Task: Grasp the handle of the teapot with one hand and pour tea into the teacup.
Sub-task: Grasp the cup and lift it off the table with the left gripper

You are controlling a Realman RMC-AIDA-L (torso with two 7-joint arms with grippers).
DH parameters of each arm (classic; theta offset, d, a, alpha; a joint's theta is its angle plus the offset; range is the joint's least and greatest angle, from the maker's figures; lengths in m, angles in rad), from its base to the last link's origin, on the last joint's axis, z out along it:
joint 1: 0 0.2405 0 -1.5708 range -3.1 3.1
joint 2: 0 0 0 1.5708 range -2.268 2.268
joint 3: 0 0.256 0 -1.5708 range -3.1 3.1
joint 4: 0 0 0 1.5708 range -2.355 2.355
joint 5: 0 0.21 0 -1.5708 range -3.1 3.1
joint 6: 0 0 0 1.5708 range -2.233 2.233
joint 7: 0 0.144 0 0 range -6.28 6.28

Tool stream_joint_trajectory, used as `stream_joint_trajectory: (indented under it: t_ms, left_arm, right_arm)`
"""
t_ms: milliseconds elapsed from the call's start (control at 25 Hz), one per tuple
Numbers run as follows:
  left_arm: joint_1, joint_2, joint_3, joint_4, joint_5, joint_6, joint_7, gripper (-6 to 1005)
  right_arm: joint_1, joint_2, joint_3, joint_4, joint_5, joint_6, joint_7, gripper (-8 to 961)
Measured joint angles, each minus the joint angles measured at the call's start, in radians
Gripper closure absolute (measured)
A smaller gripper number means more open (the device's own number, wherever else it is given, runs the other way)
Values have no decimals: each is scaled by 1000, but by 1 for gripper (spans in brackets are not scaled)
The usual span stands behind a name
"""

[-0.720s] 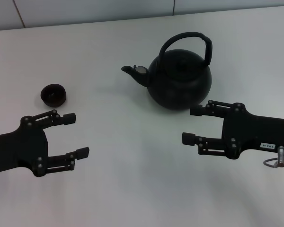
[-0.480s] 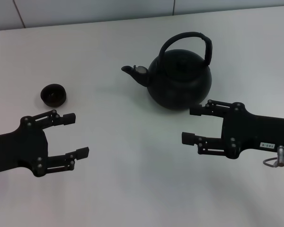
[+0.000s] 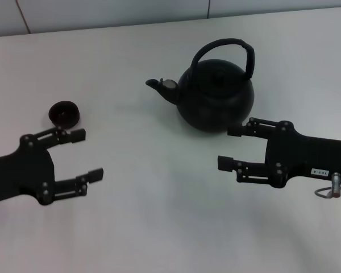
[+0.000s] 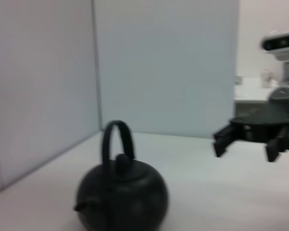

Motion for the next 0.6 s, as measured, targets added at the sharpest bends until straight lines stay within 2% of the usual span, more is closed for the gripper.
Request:
stream_joint_trajectory:
  t_ms: [120,160,280,360,400,520,600]
  left_arm:
    - [1,-2,-9,-10,-15,-15,9,193]
    - [-2,-4,-22,-54,-69,-64,24,193]
    - [-5,-4,-23,-93,-120,-124,32,195]
    - [-5,-4,-23,-93,-120,-124,32,195]
    - [-8,-6,-19,-138,-182,-236,33,196]
    - [-15,-7,-16,-159,-192,-284,33,197]
    - [-53,-8,-14,-228,-198,-414,29,198]
  right_arm:
    - [7,0,1,2,2,1,0,208]
    - [11,0,2,4,2,1,0,208]
    - [22,0,0,10,2,2,0,209]
    - [25,0,0,11,2,2,0,210]
    - [27,0,-1,12,5,3,0,210]
    - [31,0,-1,18,13,5,-3,212]
    - [39,0,-1,30,24,10,-8,212]
